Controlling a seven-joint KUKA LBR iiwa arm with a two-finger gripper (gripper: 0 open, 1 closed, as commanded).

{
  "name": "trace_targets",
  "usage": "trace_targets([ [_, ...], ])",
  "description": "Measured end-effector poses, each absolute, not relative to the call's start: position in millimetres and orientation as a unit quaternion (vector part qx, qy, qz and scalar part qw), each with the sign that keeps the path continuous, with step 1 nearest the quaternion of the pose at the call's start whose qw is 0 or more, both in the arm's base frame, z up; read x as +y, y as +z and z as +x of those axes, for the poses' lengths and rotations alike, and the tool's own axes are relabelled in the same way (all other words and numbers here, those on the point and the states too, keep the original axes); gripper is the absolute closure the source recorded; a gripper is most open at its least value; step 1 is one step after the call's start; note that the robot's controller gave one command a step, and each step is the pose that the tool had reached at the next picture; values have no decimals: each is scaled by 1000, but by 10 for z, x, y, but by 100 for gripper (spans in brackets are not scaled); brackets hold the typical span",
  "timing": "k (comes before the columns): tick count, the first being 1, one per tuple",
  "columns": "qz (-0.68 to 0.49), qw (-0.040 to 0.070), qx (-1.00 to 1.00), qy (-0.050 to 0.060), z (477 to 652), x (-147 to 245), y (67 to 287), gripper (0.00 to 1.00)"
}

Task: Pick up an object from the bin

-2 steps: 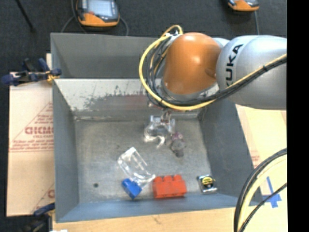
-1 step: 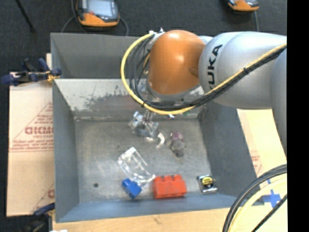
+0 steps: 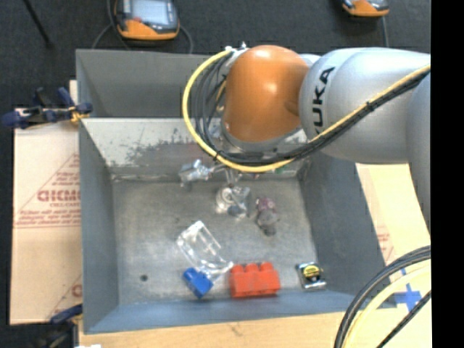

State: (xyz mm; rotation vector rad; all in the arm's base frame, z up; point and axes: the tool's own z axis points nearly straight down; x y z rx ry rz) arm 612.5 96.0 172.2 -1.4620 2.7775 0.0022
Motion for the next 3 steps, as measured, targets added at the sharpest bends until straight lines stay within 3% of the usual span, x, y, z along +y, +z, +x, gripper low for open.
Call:
trace_targets([
  [1,-632,-1,775,1,5598,1038,1118,0],
  [2,-783,0,623,2,4915,1422,692,0],
  [3,-836,-1,549,0,4854,1092,698,0],
])
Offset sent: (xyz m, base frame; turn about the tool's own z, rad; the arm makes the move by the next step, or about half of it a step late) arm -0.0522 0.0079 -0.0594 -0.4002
